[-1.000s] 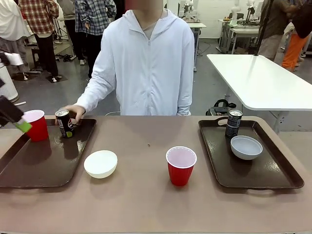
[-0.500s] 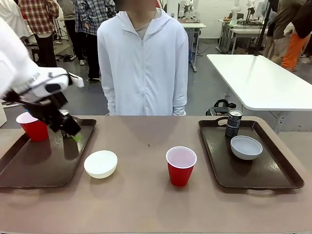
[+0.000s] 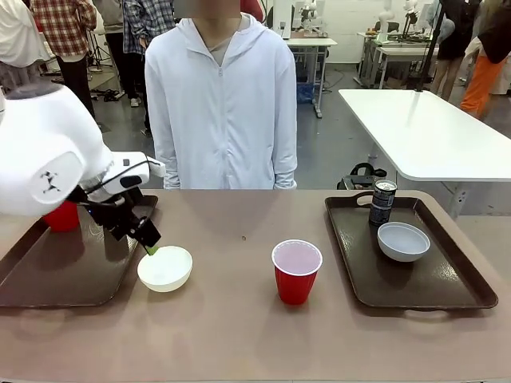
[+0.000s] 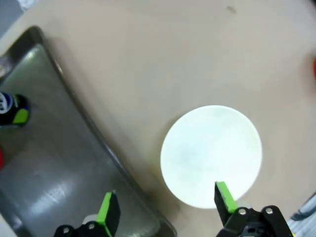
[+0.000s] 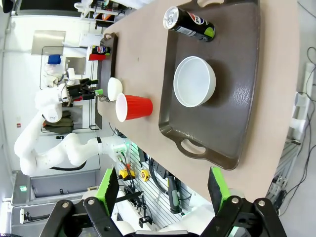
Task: Prepare tableware on both trays.
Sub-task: Pick up a Picnic Bowl from the table and place it on a Handle tray.
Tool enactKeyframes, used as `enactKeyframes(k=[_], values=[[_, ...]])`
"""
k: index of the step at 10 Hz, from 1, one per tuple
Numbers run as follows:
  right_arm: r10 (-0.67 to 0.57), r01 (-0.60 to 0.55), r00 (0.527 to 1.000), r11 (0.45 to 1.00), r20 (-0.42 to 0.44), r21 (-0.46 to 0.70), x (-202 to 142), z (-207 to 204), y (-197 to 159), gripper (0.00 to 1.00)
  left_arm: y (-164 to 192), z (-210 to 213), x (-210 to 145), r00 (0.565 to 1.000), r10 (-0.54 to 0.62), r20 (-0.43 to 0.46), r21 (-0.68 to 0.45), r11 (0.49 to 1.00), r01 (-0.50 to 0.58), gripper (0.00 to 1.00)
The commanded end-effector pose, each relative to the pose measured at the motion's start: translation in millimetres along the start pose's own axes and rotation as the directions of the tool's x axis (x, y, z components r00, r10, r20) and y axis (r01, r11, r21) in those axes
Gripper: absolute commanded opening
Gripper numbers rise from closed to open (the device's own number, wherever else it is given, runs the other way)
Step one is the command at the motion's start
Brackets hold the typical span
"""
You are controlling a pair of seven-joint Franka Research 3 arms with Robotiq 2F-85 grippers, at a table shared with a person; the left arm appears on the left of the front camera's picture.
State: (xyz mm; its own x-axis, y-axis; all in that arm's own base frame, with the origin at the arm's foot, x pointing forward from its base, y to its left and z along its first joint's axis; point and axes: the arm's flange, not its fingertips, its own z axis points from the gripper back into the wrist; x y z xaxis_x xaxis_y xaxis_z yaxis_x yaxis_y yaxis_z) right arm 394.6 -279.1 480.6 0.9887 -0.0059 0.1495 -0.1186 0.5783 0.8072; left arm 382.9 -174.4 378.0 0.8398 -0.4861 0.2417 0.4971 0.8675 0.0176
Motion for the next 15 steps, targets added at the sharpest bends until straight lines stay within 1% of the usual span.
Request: enactKeyframes(k=[1,3,6,7,8,10,11,12,15], values=[[-0.018,0.018,1.000,1.000,0.008,-0.014,-3.3,-4.9,2.3,0.95,-1.5,-30.9,-36.6,1.000,0.004,-0.025,0.060,0.998,-0.003,1.00],[-0.018,0.018,1.000,1.000,0.008,-0.014,-3.3,-4.9,2.3,0.95,0.1,-46.4,-28.7,0.999,-0.012,-0.048,0.059,0.998,0.015,1.00],[-0.018,0.018,1.000,1.000,0.008,-0.014,-3.3,-4.9,2.3,0.95,-7.9,-43.4,-23.1,0.999,-0.041,-0.013,0.083,0.996,0.042,1.00],[-0.018,0.018,1.000,1.000,0.008,-0.014,-3.3,-4.9,2.3,0.95,-9.8,-43.1,-23.0,0.999,-0.032,-0.014,0.107,0.994,0.033,1.00],[-0.018,0.018,1.000,1.000,0.008,-0.014,-3.3,-4.9,2.3,0.95,-12.5,-42.9,-22.9,0.999,-0.048,-0.015,0.111,0.993,0.050,1.00],[-0.018,0.018,1.000,1.000,0.008,-0.014,-3.3,-4.9,2.3,0.95,-17.7,-44.3,-21.7,0.998,-0.062,-0.026,0.079,0.995,0.064,1.00],[-0.018,0.018,1.000,1.000,0.008,-0.014,-3.3,-4.9,2.3,0.95,-24.7,-43.0,-22.1,0.997,-0.079,-0.017,0.063,0.995,0.080,0.89],[-0.018,0.018,1.000,1.000,0.008,-0.014,-3.3,-4.9,2.3,0.95,-31.7,-40.3,-21.6,0.996,-0.093,-0.012,0.048,0.994,0.093,0.81],[-0.018,0.018,1.000,1.000,0.008,-0.014,-3.3,-4.9,2.3,0.95,-27.7,-46.7,-22.3,0.997,-0.066,-0.044,0.043,0.997,0.068,0.52]])
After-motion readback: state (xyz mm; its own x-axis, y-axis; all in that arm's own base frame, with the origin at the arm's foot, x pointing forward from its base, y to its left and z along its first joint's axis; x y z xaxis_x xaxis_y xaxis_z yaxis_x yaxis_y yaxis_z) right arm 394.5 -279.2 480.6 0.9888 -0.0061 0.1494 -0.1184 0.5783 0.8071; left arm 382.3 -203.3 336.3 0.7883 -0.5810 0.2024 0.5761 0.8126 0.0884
